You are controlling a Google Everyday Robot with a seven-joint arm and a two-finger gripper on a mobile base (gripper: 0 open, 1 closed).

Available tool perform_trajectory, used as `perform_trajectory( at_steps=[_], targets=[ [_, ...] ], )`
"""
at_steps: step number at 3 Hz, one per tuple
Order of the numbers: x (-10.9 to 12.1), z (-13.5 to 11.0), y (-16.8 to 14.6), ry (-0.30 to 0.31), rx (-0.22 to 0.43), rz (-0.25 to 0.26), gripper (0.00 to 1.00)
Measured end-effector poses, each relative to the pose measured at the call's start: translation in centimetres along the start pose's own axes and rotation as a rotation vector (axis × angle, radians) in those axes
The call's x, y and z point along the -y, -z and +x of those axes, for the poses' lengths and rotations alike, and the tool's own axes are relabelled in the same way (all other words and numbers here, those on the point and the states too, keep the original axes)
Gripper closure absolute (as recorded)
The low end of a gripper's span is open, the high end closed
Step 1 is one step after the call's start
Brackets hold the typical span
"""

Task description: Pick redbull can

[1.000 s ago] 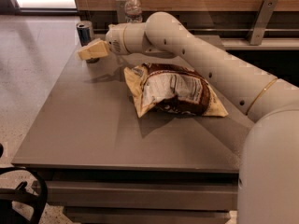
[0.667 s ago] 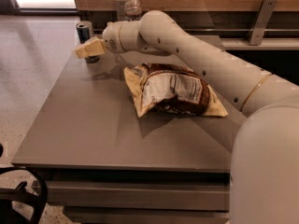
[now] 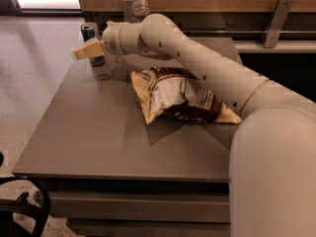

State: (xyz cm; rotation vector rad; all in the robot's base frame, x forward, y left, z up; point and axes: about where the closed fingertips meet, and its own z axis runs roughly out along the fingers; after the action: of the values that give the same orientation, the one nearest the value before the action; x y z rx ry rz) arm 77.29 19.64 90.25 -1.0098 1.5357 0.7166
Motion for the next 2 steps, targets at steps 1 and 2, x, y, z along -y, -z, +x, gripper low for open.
perform_trajectory(
  at_steps=[1,2],
  targets=[
    [0.43,0.71,-1.48,-0.008,0.039,-0.012,0.27],
    [0.21,0.66,-1.58,-0.008,0.037,-0.015,0.49]
  ],
)
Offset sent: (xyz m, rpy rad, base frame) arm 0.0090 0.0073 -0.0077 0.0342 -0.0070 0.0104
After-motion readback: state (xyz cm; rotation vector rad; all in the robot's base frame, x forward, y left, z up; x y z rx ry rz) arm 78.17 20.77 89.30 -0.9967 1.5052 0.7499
